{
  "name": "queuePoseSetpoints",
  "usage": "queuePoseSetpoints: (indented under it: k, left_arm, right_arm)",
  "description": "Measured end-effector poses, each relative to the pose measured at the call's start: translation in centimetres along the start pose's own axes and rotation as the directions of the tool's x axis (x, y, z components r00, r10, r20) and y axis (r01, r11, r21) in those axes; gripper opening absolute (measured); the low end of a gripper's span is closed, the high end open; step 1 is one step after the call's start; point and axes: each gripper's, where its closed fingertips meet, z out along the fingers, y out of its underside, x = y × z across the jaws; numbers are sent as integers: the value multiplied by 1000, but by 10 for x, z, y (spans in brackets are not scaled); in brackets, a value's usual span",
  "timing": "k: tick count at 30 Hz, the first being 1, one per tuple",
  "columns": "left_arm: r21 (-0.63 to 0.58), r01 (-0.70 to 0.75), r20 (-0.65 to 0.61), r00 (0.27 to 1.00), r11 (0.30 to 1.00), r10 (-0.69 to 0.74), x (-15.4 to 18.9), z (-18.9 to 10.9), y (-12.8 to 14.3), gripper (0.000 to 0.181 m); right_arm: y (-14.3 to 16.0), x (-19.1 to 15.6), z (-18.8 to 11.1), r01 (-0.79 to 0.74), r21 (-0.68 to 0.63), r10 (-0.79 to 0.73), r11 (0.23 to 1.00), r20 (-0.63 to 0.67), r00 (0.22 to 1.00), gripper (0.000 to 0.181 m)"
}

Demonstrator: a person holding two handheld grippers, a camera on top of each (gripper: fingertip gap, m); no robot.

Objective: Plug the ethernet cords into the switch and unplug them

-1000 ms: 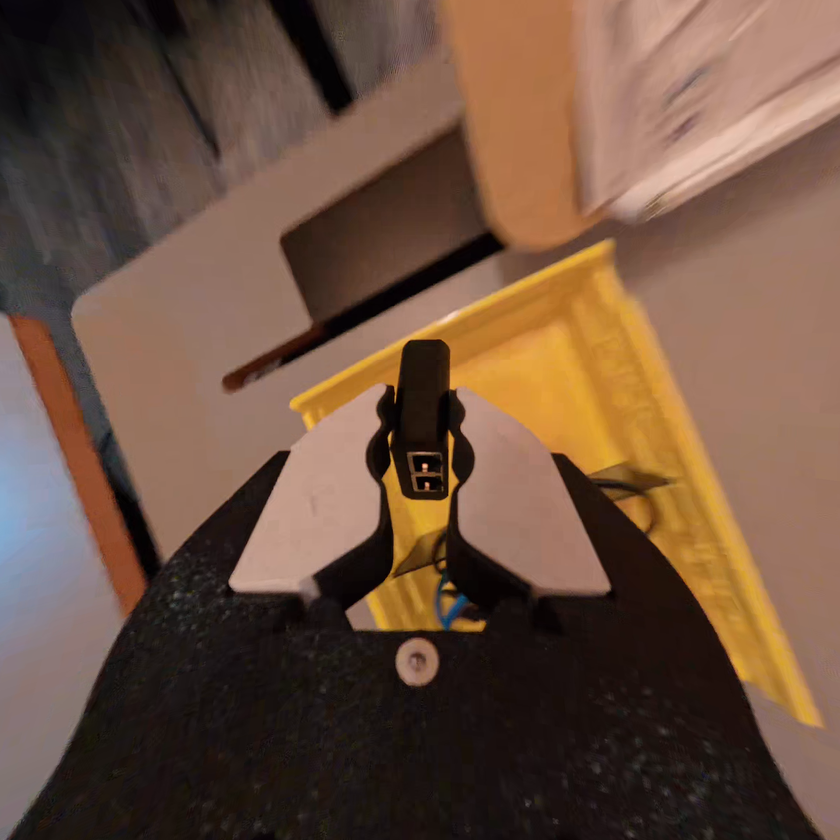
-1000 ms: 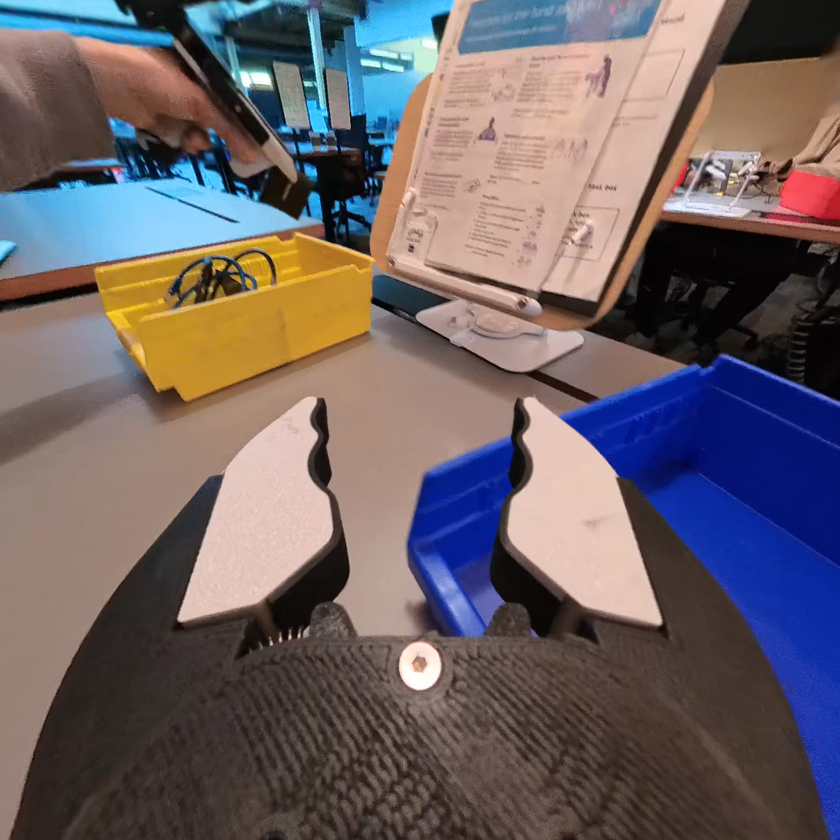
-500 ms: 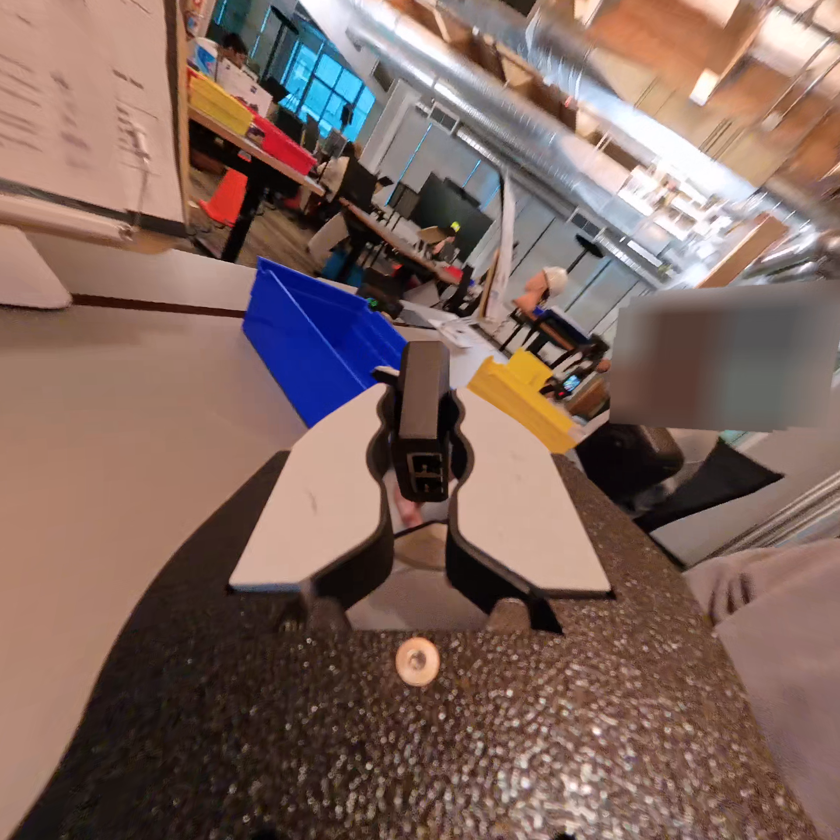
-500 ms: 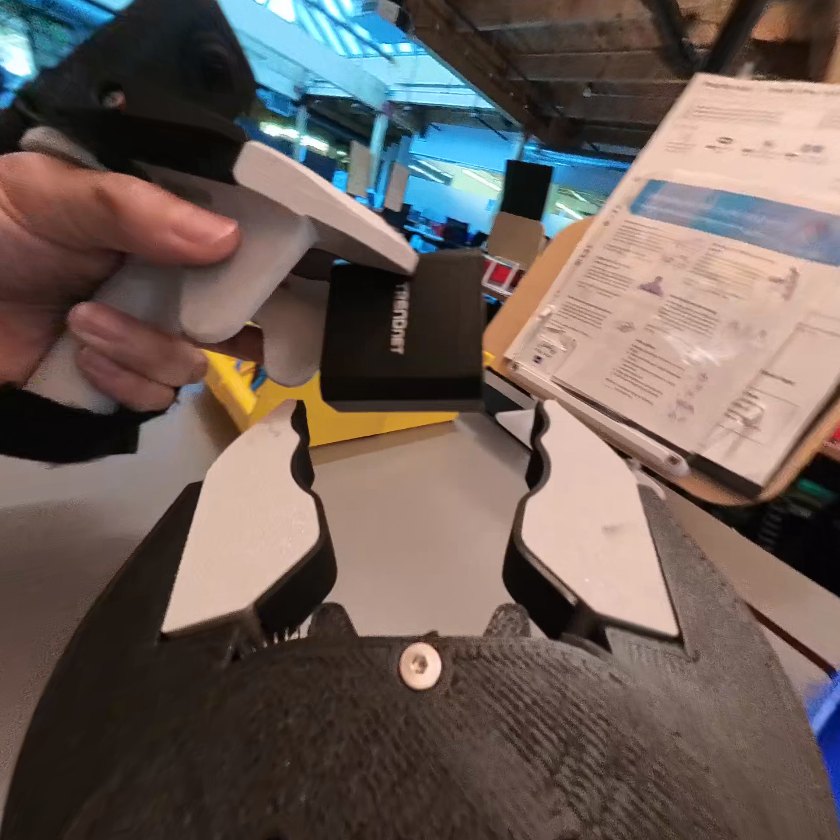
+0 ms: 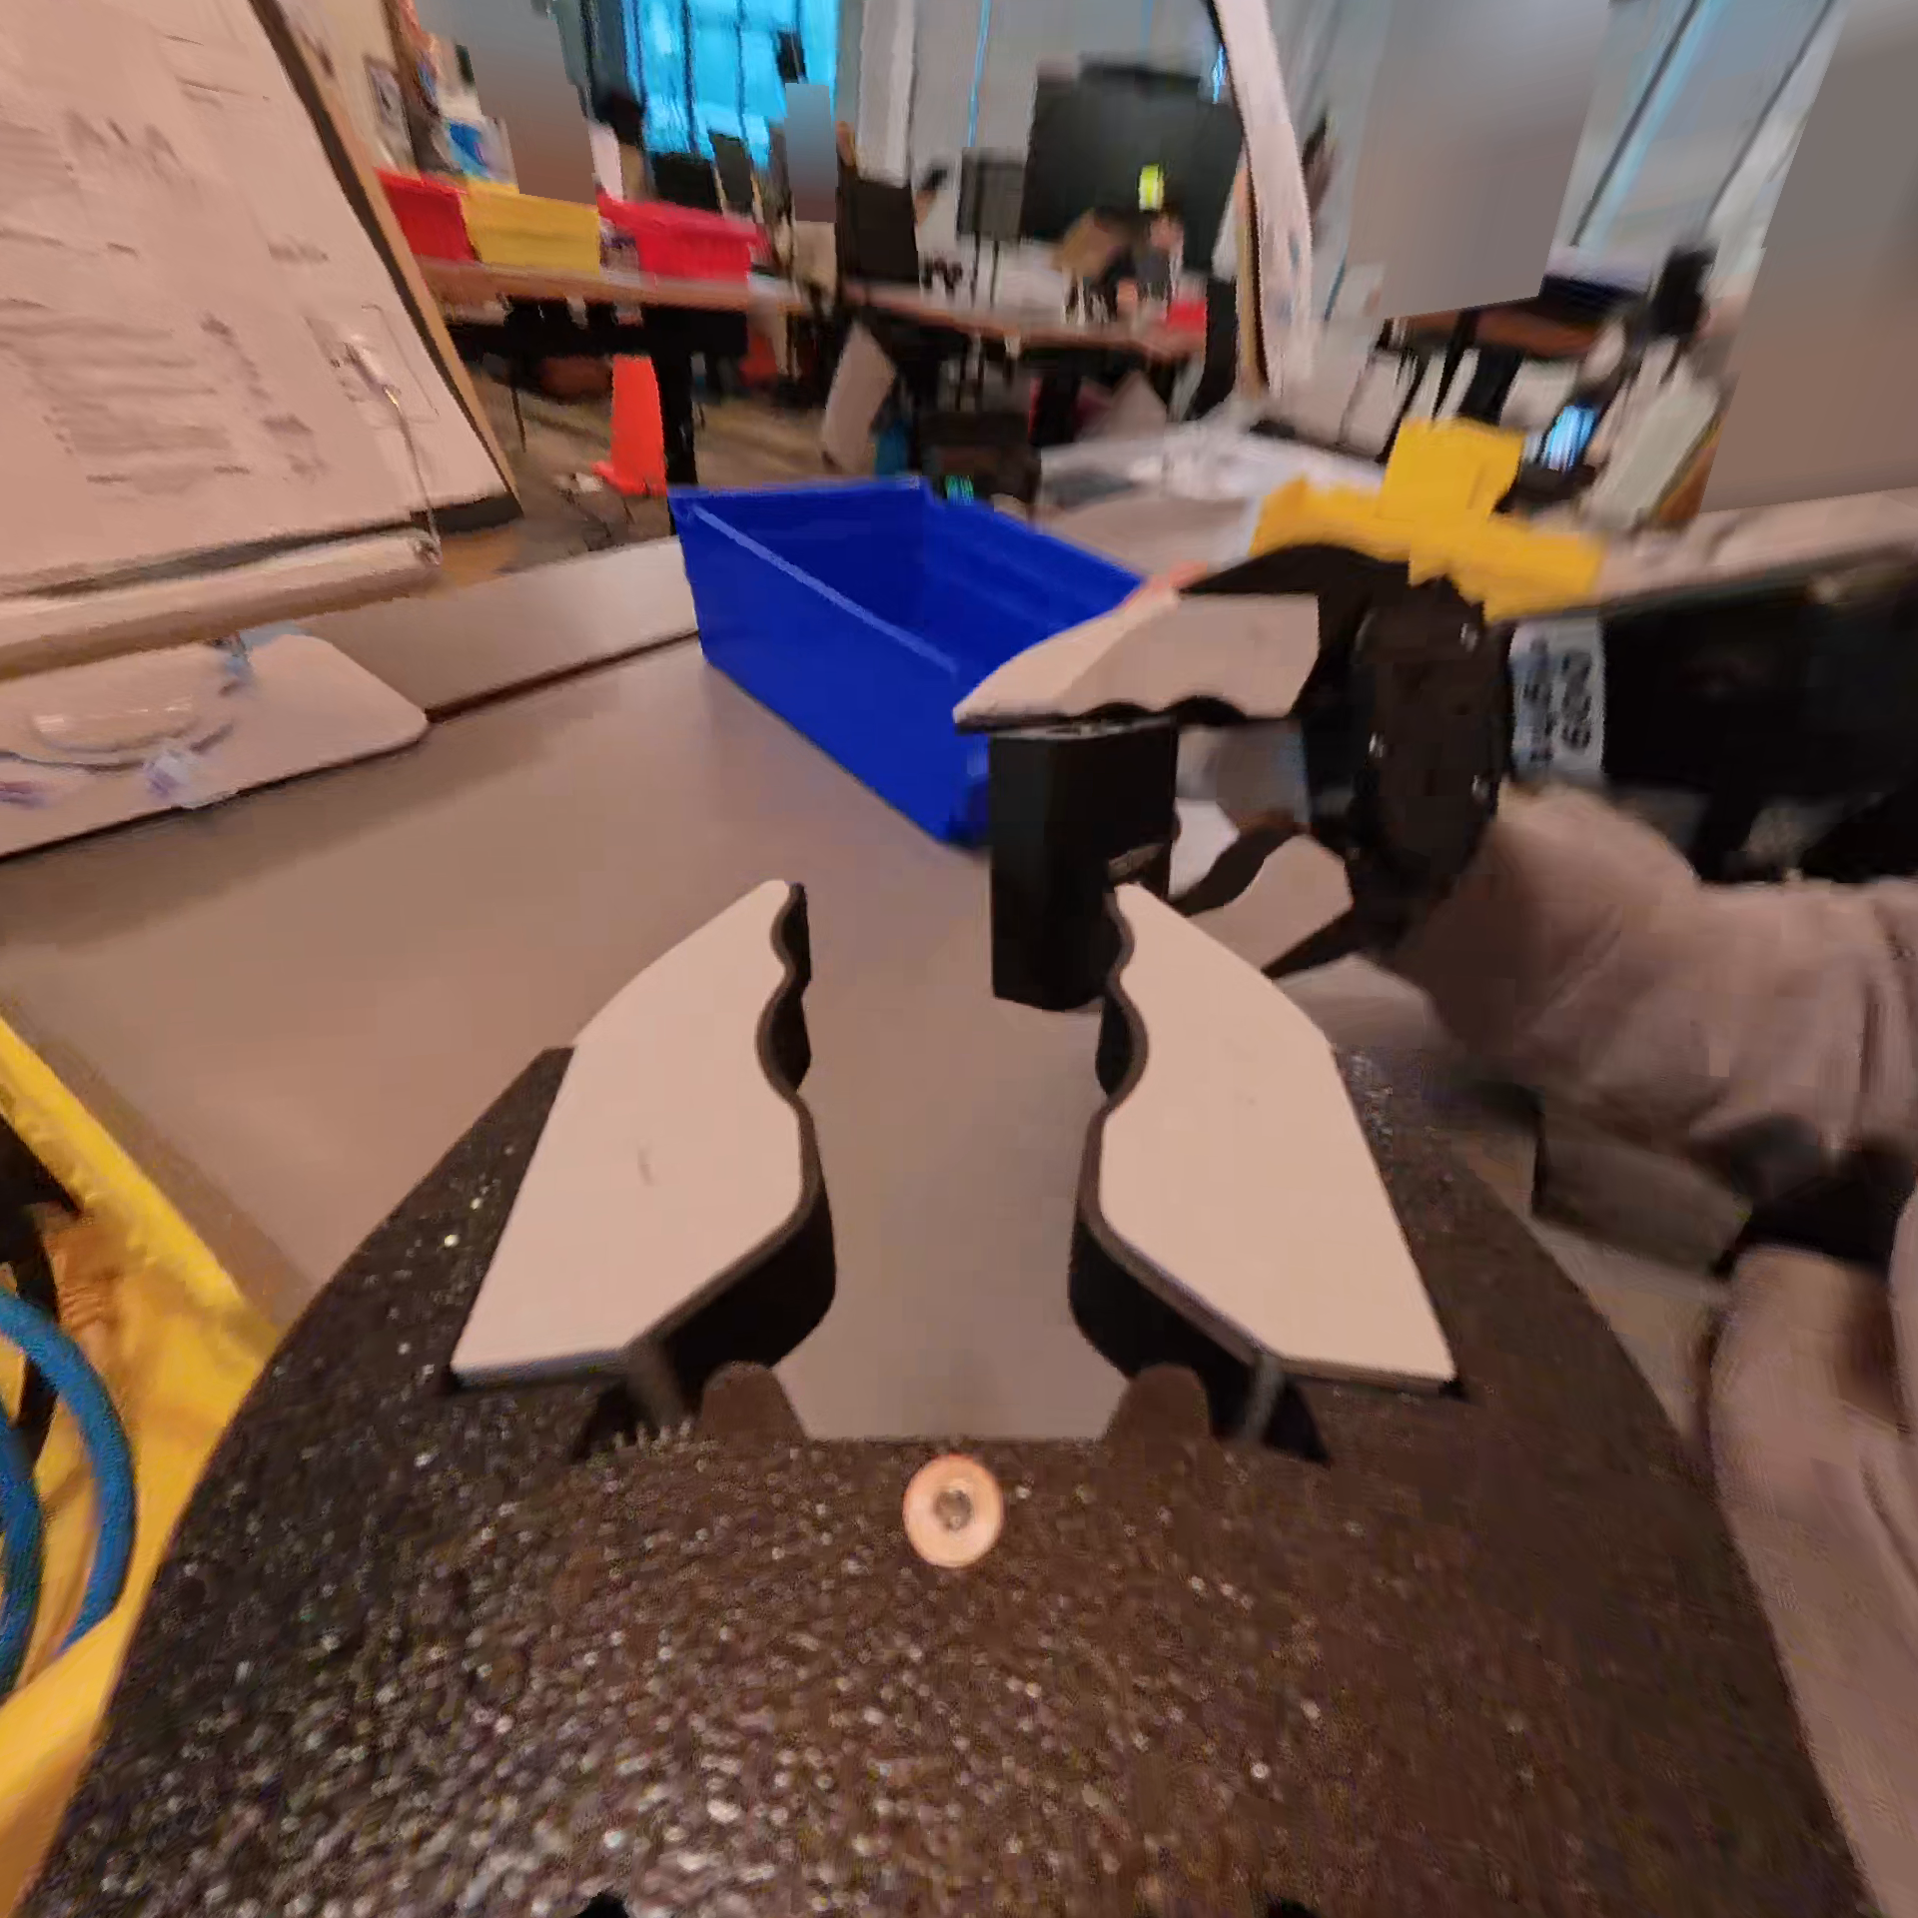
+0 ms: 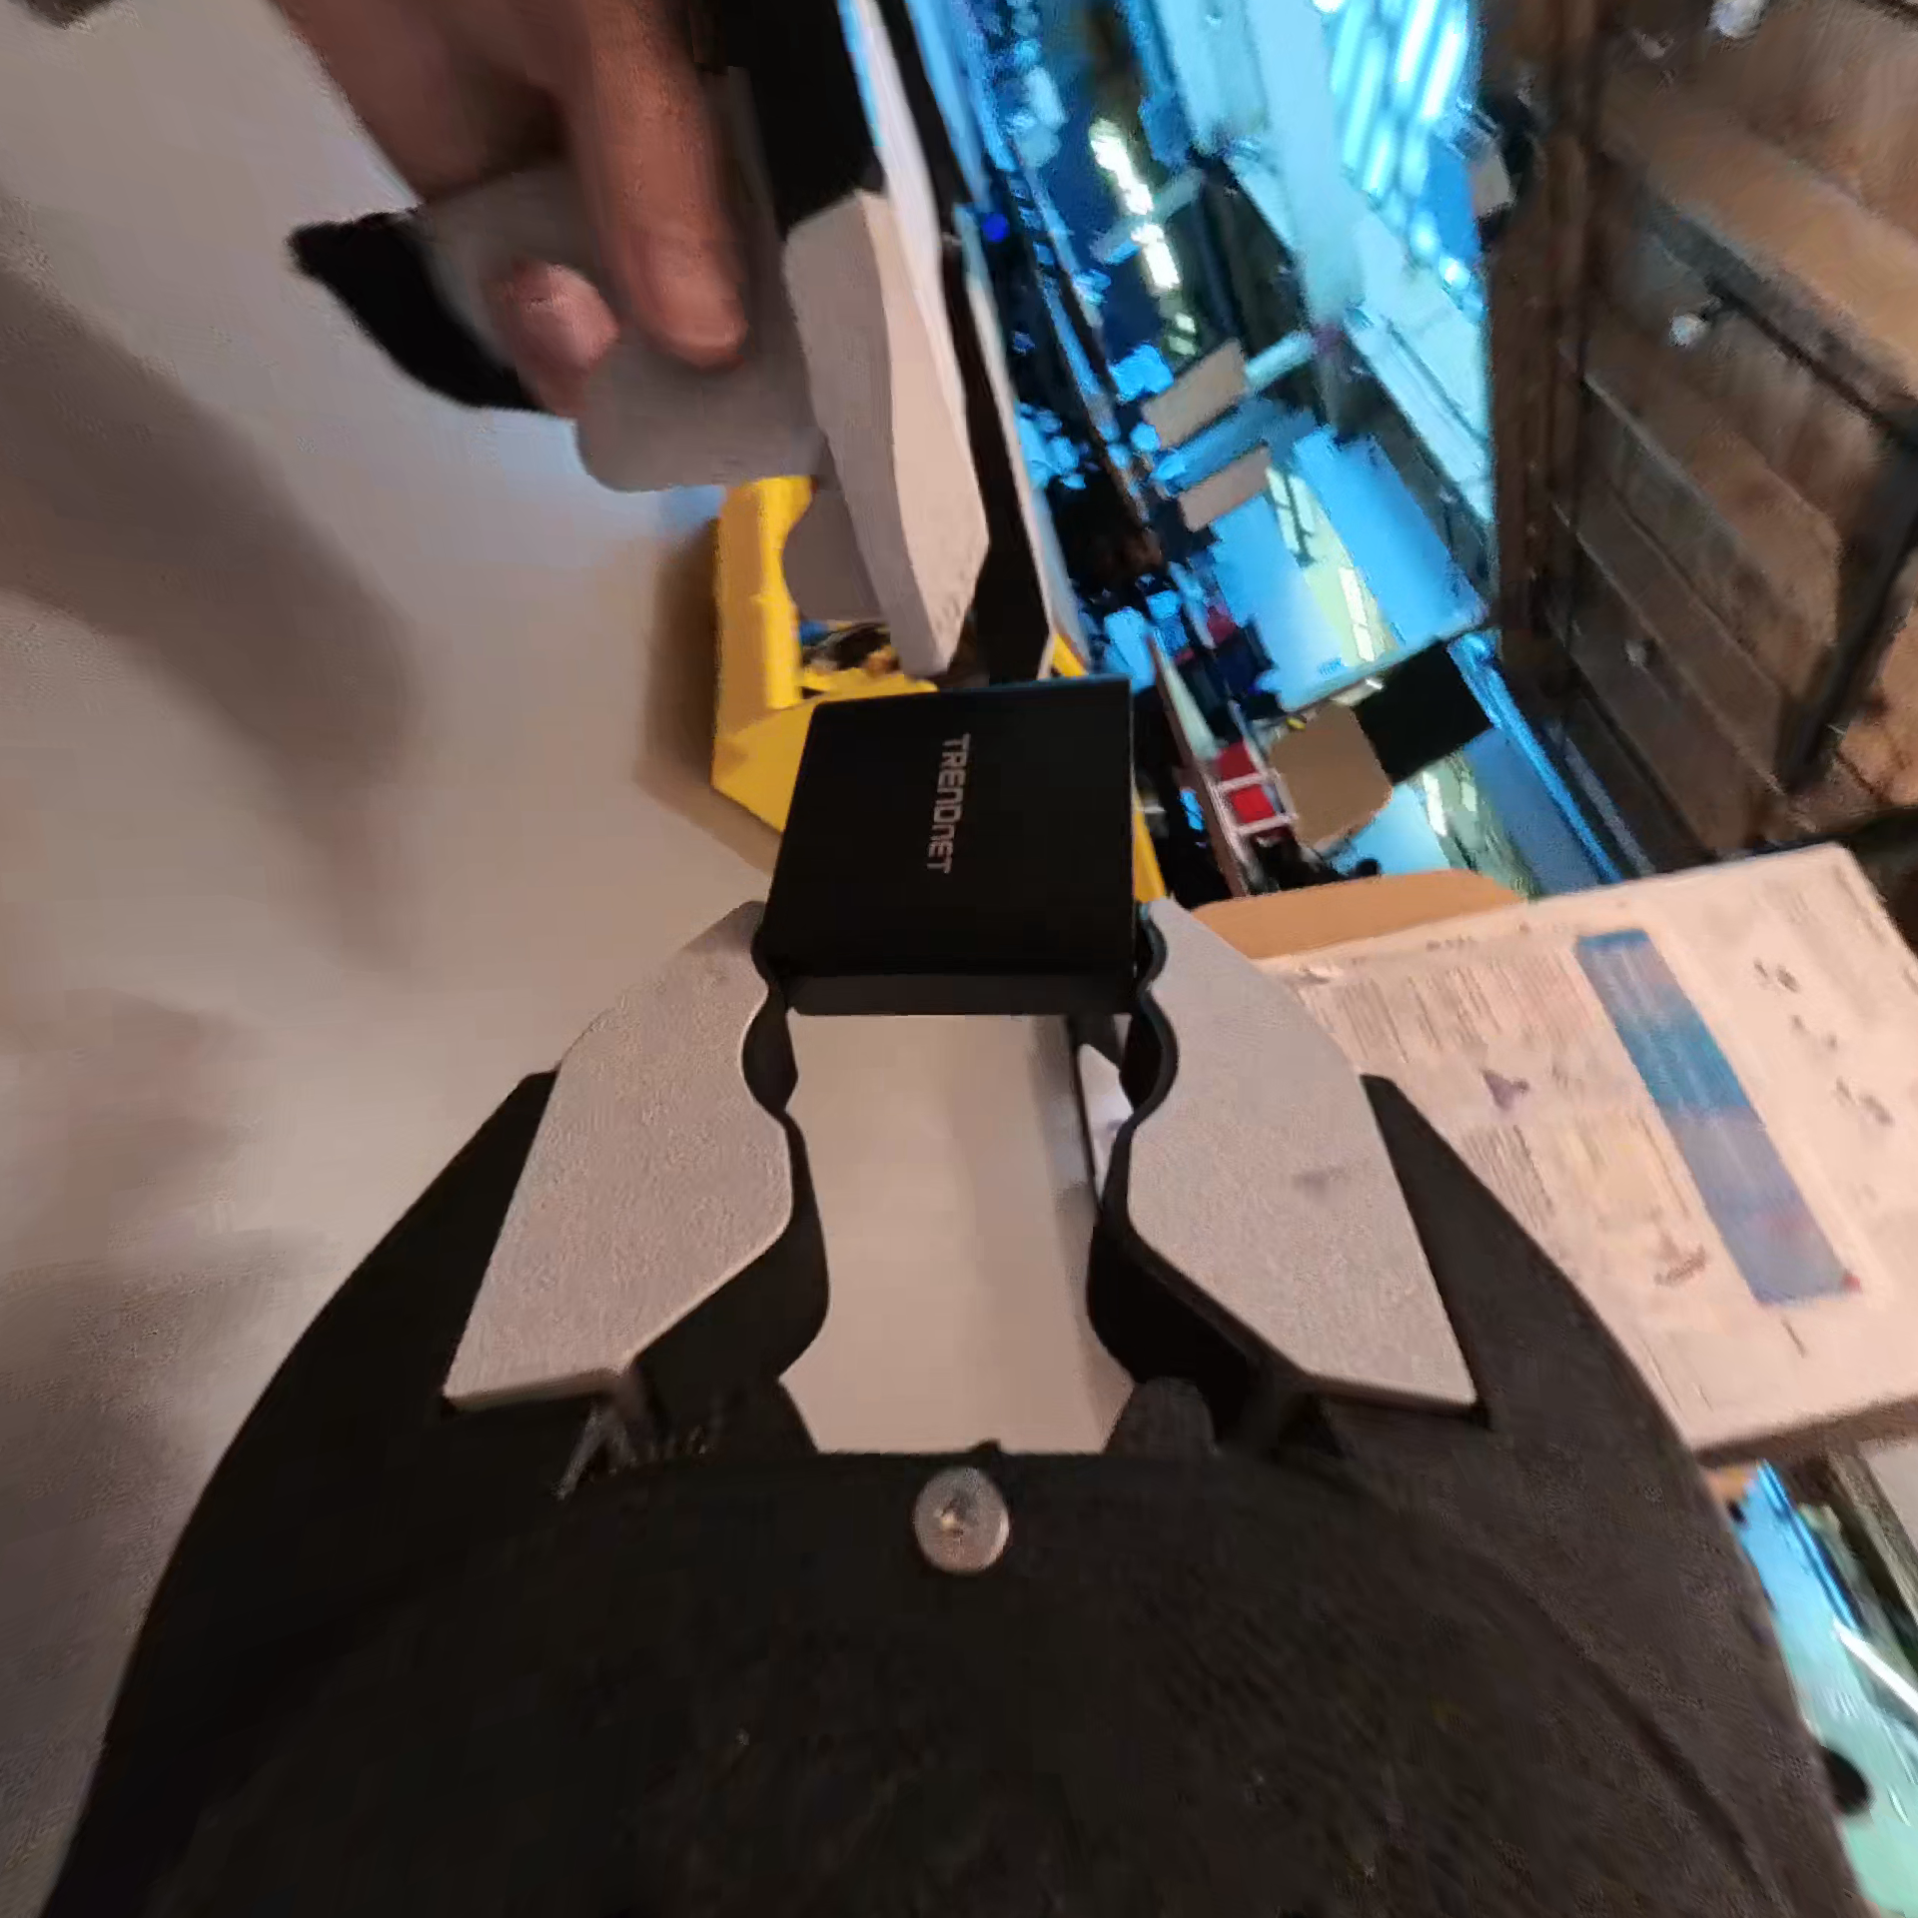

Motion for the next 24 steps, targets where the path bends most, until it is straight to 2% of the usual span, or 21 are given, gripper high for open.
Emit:
queuePoseSetpoints:
  k: [3, 6, 7, 8, 9, 11, 12, 13, 15, 16, 18, 20, 21, 24]
  left_arm:
    - [-120, -3, -83, 997, 993, -7, 15, 4, 20, 57]
    - [-219, -4, -247, 968, 976, -51, 40, 7, 36, 52]
    - [-227, -12, -264, 963, 974, -50, 43, 9, 38, 46]
    - [-222, -33, -306, 951, 975, -37, 49, 10, 39, 31]
    - [-209, -41, -314, 949, 977, -27, 49, 11, 39, 26]
    - [-171, 46, -298, 950, 984, -96, 44, 14, 32, 24]
    - [-133, 96, -262, 957, 986, -128, 35, 16, 27, 23]
    - [-88, 155, -189, 967, 984, -169, 21, 17, 22, 23]
    - [62, 323, -55, 946, 944, -319, -8, 17, 10, 23]
    - [145, 409, -49, 912, 901, -406, -15, 16, 3, 23]
    - [253, 512, -53, 854, 821, -517, -20, 19, -2, 24]
    - [291, 526, -25, 839, 799, -543, -19, 27, 1, 24]
    - [304, 547, -49, 826, 780, -561, -14, 31, 0, 24]
    - [328, 641, -150, 761, 694, -632, -3, 41, -2, 23]
  right_arm:
    - [-9, -18, -1, 84, 35, -87, 996, 103, 991, 62]
    - [-20, -35, -2, 110, 81, -124, 991, 192, 974, 62]
    - [-19, -39, -1, 106, 76, -120, 991, 212, 970, 62]
    - [-16, -41, 0, 99, 60, -111, 993, 231, 967, 62]
    - [-14, -39, 1, 98, 60, -108, 993, 210, 972, 62]
    - [-6, -28, 6, 40, 22, -43, 999, 125, 991, 62]
    - [-1, -18, 10, -46, 1, 46, 999, 49, 998, 62]
    - [1, -7, 13, -154, 22, 154, 988, -24, 988, 73]
    - [2, 3, 18, -383, 81, 390, 920, -101, 915, 82]
    - [3, 3, 22, -452, 88, 460, 888, -119, 880, 85]
    - [5, -1, 26, -477, 72, 482, 876, -158, 862, 85]
    - [9, 4, 24, -459, 45, 455, 887, -253, 854, 84]
    - [11, 8, 22, -458, 43, 449, 888, -297, 843, 86]
    - [10, 15, 13, -489, 91, 491, 868, -312, 813, 84]
